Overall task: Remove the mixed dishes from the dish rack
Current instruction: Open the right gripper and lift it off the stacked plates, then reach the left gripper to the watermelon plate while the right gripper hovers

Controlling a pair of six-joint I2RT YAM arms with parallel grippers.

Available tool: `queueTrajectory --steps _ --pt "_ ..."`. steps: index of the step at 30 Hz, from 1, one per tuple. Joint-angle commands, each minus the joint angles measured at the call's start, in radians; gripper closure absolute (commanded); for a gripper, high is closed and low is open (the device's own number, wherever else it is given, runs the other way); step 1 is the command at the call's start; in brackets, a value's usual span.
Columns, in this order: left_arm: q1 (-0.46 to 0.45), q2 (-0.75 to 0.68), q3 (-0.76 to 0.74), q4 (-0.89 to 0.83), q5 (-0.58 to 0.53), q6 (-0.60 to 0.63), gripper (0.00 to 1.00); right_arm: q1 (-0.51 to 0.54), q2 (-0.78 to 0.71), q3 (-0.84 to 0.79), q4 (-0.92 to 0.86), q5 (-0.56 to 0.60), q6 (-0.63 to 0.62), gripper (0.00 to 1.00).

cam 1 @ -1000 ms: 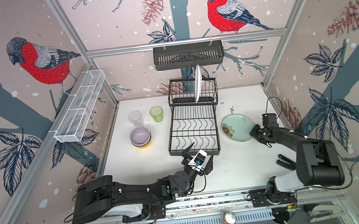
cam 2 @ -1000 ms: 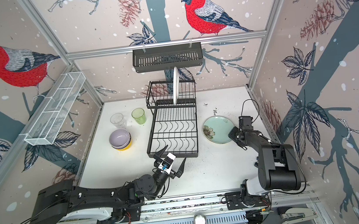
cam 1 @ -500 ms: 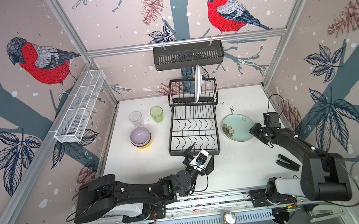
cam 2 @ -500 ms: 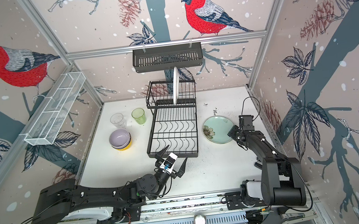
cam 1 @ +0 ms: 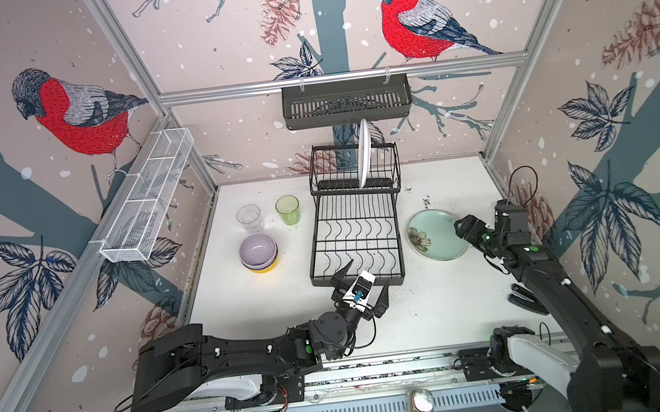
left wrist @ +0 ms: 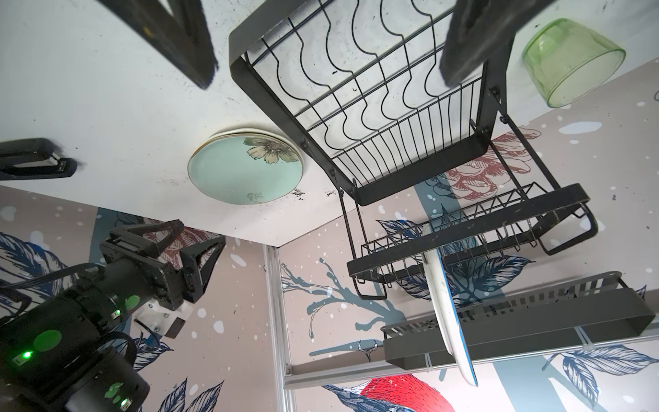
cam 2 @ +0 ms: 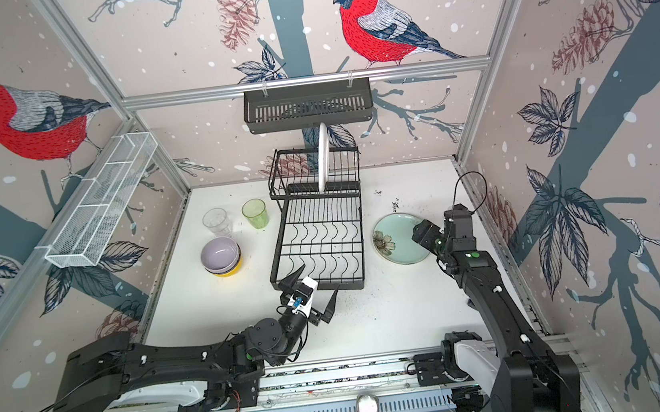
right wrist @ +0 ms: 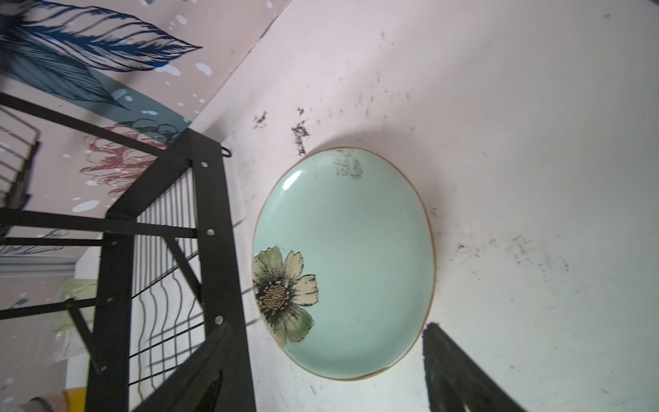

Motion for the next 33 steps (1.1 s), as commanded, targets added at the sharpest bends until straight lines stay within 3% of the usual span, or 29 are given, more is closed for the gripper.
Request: queueTrajectory --steps 1,10,14,22,27,33 --pt "0.010 -0.009 0.001 -0.006 0.042 -0.055 0.02 0.014 -0.047 0.025 0.037 -0.069 -0.010 0.15" --pt "0.041 -0.005 0.006 -0.042 0.119 -0.146 0.02 0.022 -0.083 0.105 0.044 -0.112 -0.027 0.00" --pt "0.055 0.009 0.017 -0.063 0.189 -0.182 0.02 0.030 -0.057 0.132 0.042 -0.121 -0.032 0.01" --pt "0.075 -0.004 0.056 -0.120 0.229 -0.297 0.02 0.079 -0.030 0.158 0.088 -0.139 -0.017 0.00" --pt "0.188 -0.060 0.152 -0.305 0.300 -0.430 0.02 0.135 0.002 0.165 0.210 -0.192 -0.018 0.00" --pt "0.353 -0.193 0.227 -0.442 0.342 -0.519 0.02 0.291 -0.036 0.150 0.293 -0.004 -0.117 0.01"
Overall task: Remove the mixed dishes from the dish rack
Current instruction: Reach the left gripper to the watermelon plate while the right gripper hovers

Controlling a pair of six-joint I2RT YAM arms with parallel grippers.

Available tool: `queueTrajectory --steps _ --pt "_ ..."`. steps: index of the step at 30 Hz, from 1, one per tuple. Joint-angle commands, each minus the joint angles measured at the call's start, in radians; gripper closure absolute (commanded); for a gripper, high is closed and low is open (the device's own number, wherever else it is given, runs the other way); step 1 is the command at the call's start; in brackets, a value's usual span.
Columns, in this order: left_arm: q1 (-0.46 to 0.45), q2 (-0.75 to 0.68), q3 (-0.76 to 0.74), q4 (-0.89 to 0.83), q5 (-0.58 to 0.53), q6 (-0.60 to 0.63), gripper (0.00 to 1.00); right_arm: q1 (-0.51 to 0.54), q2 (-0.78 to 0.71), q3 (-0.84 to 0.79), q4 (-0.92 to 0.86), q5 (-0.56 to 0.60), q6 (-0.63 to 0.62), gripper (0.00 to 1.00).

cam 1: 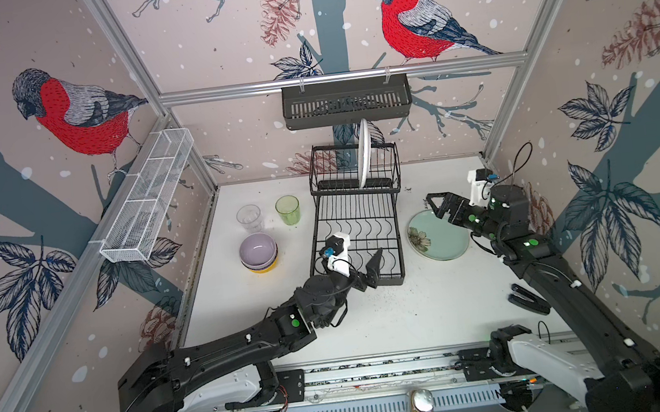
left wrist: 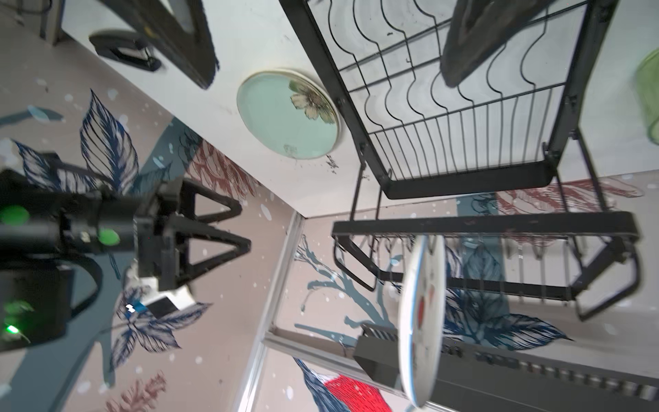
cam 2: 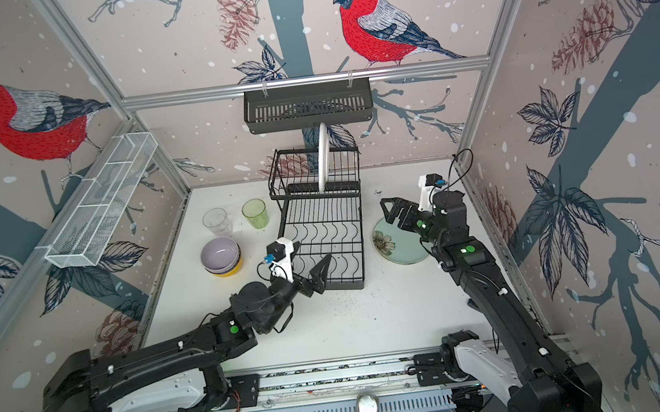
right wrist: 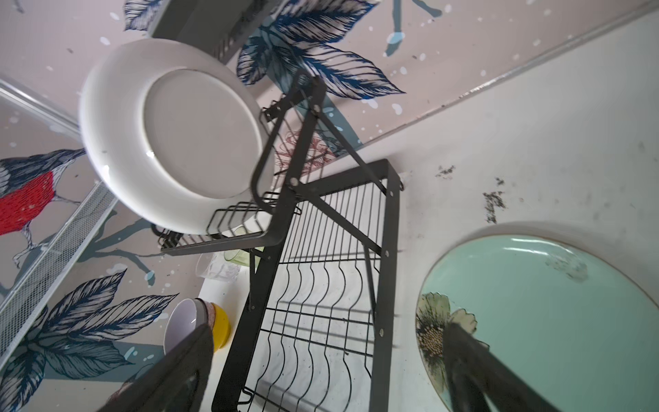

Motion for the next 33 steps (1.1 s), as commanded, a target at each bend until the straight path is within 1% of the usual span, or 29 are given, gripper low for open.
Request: queueTrajectory --steps 1,4,6,9,11,14,18,21,23,26,30,33 --pt "0.081 -0.048 0.045 -0.108 0.048 -0.082 0.02 0.054 -0.026 -0.027 0.121 0.089 -0.070 0.01" --pt "0.176 -0.056 0.118 -0.170 0.128 -0.104 0.02 0.082 -0.066 -0.077 0.174 0.082 -0.087 0.00" --pt "0.241 -0.034 0.184 -0.222 0.213 -0.135 0.02 0.087 -0.099 -0.118 0.219 0.048 -0.100 0.00" --pt "0.317 0.025 0.277 -0.276 0.341 -0.197 0.02 0.086 -0.136 -0.167 0.268 -0.011 -0.130 0.00" --pt "0.332 0.075 0.351 -0.324 0.352 -0.233 0.02 0.087 -0.154 -0.190 0.289 -0.066 -0.161 0.01" --pt "0.333 0.149 0.472 -0.393 0.366 -0.226 0.02 0.086 -0.170 -0.216 0.287 -0.120 -0.189 0.00" --pt "0.338 0.234 0.585 -0.432 0.351 -0.201 0.02 0.088 -0.170 -0.240 0.291 -0.132 -0.148 0.00" --pt "0.342 0.294 0.636 -0.420 0.350 -0.187 0.02 0.088 -0.166 -0.256 0.291 -0.152 -0.128 0.01" --pt "0.350 0.337 0.670 -0.415 0.371 -0.185 0.02 0.089 -0.176 -0.269 0.300 -0.159 -0.115 0.00" --pt "0.364 0.414 0.747 -0.444 0.404 -0.172 0.02 0.090 -0.212 -0.287 0.332 -0.217 -0.100 0.00" --pt "0.390 0.506 0.836 -0.482 0.438 -0.175 0.02 0.101 -0.261 -0.288 0.330 -0.311 -0.114 0.01" --pt "0.408 0.562 0.888 -0.505 0.457 -0.184 0.02 0.111 -0.307 -0.311 0.345 -0.322 -0.132 0.01"
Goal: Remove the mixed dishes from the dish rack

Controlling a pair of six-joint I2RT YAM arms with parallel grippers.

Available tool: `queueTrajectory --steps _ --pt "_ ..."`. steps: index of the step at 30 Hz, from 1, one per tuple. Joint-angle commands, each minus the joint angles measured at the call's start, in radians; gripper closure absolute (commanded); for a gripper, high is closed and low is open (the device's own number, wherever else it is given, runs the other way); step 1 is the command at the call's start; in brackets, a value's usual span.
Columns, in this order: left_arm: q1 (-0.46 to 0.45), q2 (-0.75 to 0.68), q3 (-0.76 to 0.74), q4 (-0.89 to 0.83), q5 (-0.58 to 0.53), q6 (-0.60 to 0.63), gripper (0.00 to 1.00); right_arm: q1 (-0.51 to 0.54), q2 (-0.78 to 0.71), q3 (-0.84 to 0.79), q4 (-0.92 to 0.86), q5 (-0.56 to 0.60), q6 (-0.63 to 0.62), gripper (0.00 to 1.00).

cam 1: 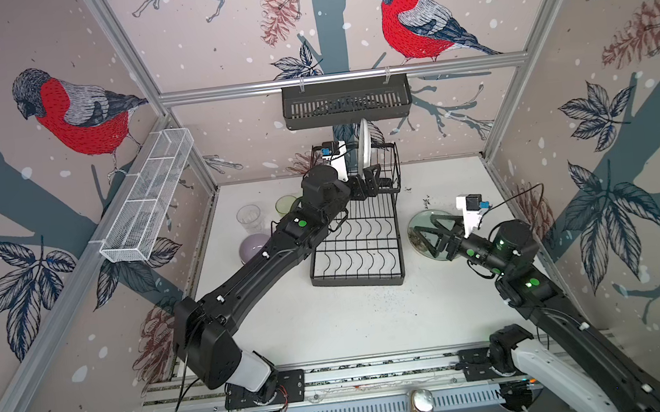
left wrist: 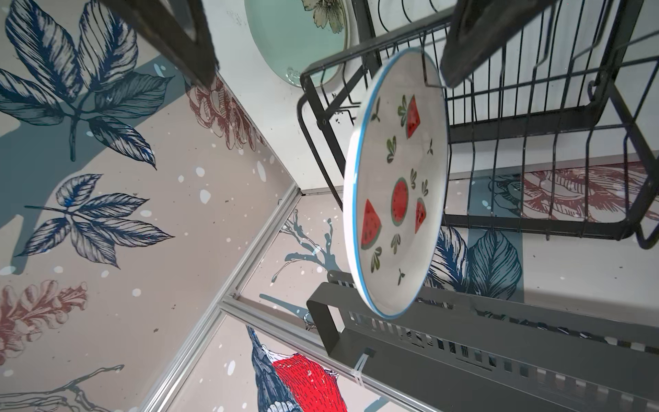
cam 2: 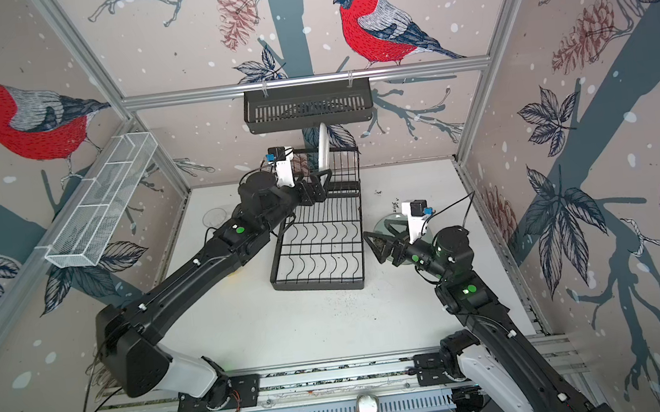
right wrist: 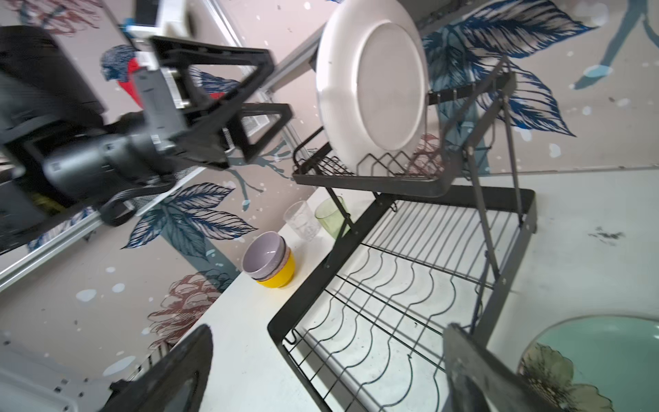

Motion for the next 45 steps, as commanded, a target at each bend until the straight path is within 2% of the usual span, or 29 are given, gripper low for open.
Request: queueTrajectory --steps 1,6,11,13,14,20,22,26,30,32,45 --pt "0.016 0.043 0.049 -0.037 0.035 0.005 0.02 0.009 -0.033 -0.022 0.061 -0.053 -0.013 0.00" --pt "0.025 0.098 0.100 -0.053 0.004 0.043 0.03 0.011 -0.049 -0.032 0.060 -0.032 -0.014 0.01" --pt "0.026 0.120 0.108 -0.036 -0.071 0.108 0.07 0.012 -0.032 -0.055 0.069 -0.002 -0.012 0.00" --pt "0.026 0.126 0.110 -0.032 -0.089 0.129 0.14 0.011 -0.022 -0.059 0.065 0.016 -0.014 0.00" --pt "0.025 0.133 0.112 -0.029 -0.098 0.136 0.20 0.011 -0.019 -0.060 0.060 0.033 -0.010 0.00" --pt "0.027 0.165 0.132 -0.020 -0.110 0.171 0.23 0.012 0.001 -0.061 0.049 0.054 -0.013 0.01" --pt "0.027 0.175 0.133 -0.008 -0.096 0.178 0.28 0.011 -0.001 -0.061 0.039 0.083 -0.015 0.00" --pt "0.026 0.189 0.128 0.028 -0.090 0.187 0.30 0.011 -0.007 -0.063 0.031 0.101 -0.013 0.01" --pt "0.025 0.194 0.116 0.072 -0.092 0.187 0.37 0.010 -0.011 -0.064 0.022 0.116 -0.013 0.00" --pt "0.025 0.196 0.122 0.077 -0.095 0.194 0.45 0.012 -0.010 -0.063 0.017 0.126 -0.013 0.00" --pt "0.026 0.207 0.153 0.062 -0.086 0.249 0.44 0.010 -0.022 -0.070 0.013 0.157 -0.010 0.00"
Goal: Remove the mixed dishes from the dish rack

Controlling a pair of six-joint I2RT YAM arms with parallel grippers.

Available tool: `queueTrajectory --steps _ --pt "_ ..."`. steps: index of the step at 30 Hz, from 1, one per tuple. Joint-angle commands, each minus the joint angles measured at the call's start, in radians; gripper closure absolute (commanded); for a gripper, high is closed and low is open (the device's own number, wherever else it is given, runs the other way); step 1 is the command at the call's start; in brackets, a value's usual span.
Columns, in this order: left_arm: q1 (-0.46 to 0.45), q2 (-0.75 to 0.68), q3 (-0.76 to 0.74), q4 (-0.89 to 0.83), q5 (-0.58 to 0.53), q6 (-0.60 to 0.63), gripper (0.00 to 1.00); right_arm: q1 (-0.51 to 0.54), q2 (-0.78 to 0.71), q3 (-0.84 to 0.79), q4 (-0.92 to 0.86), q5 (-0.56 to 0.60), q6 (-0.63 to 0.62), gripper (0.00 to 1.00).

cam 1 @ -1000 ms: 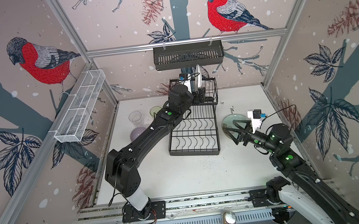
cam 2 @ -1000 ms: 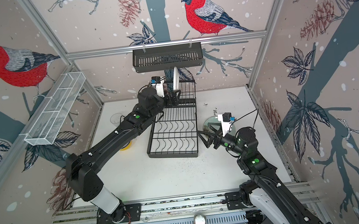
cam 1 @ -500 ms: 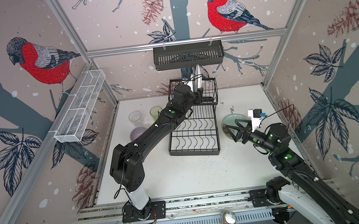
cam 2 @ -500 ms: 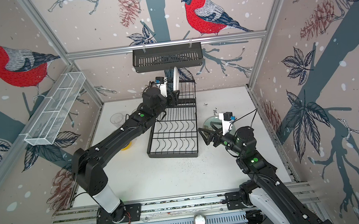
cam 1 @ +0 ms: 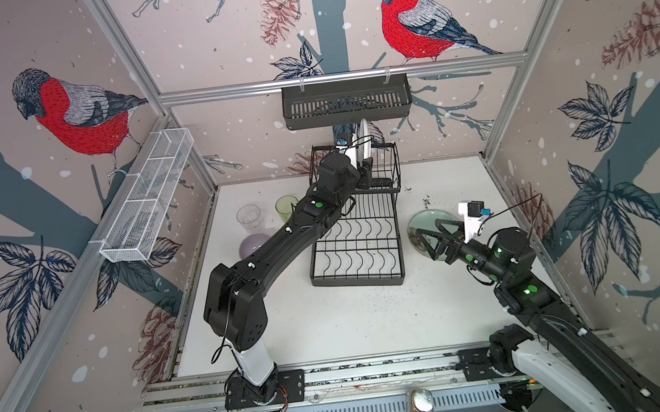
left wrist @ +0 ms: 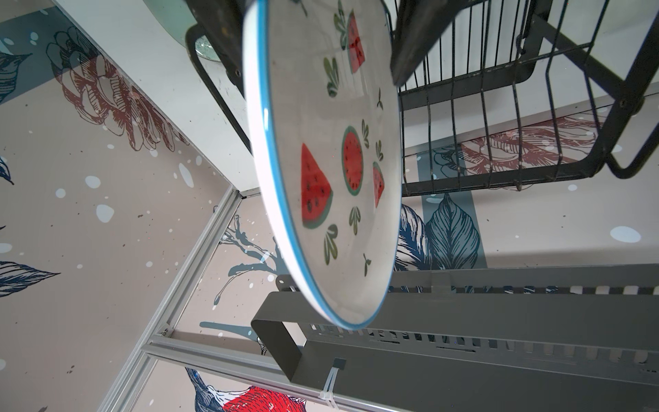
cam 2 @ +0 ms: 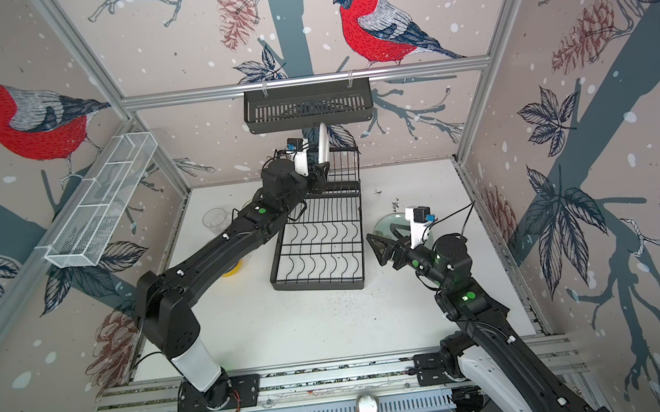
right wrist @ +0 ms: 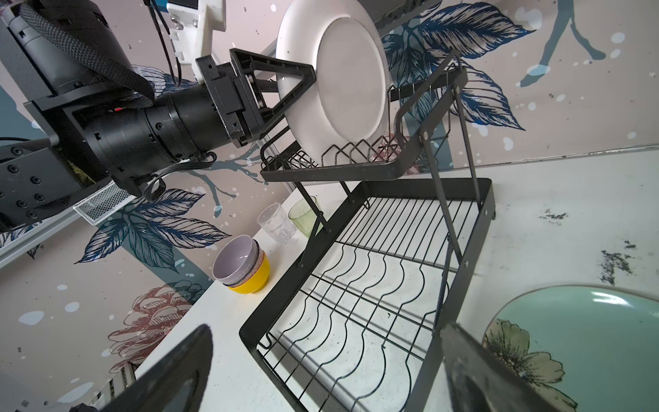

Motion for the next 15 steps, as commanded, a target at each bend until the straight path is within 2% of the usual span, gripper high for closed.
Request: queueTrajectory --steps 1,5,15 --pt "0.001 0.007 0.011 0.038 0.007 0.032 0.44 0.000 -0.001 -0.002 0.012 0.017 -0.003 0.01" --pt "0.001 0.016 0.019 0.030 -0.001 0.055 0.50 0.000 0.000 -0.004 0.013 0.023 -0.003 0.01" --pt "-0.001 0.037 0.031 0.039 -0.022 0.086 0.55 -0.001 0.003 -0.003 0.014 0.024 -0.004 0.00"
